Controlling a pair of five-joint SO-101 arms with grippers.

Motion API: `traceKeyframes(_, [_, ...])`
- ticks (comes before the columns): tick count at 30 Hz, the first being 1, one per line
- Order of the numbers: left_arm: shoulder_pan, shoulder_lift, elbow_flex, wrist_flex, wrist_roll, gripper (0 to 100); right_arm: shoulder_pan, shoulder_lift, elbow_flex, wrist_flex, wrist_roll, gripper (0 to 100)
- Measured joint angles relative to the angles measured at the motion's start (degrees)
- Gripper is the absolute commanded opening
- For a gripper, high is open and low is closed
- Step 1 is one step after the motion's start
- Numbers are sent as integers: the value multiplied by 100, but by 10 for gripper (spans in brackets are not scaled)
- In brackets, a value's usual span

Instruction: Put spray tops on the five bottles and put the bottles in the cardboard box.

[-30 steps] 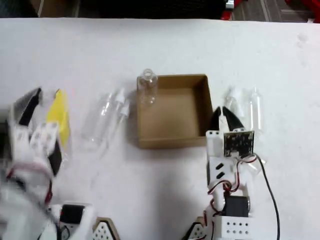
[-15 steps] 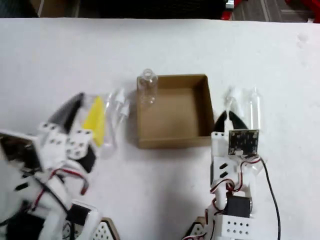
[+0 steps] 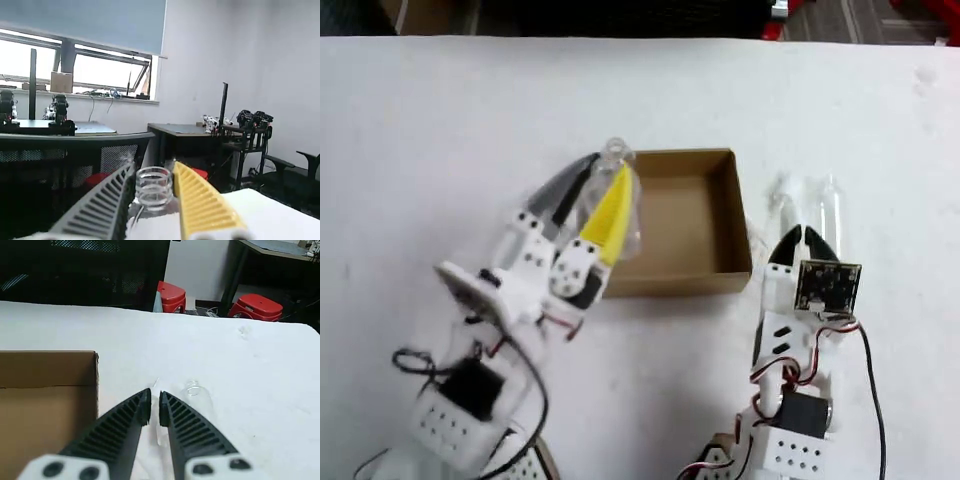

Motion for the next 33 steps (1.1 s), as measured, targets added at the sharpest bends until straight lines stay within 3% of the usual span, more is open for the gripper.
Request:
traceKeyframes(17, [202, 5873, -1662, -3235, -132, 24, 26, 0, 0, 0, 0, 18])
traceKeyframes(24, [229, 7226, -1908, -4079, -360, 24, 26, 0, 0, 0, 0, 18])
traceKeyframes(33, [273, 7947, -1952, -4782, -360, 24, 26, 0, 0, 0, 0, 17])
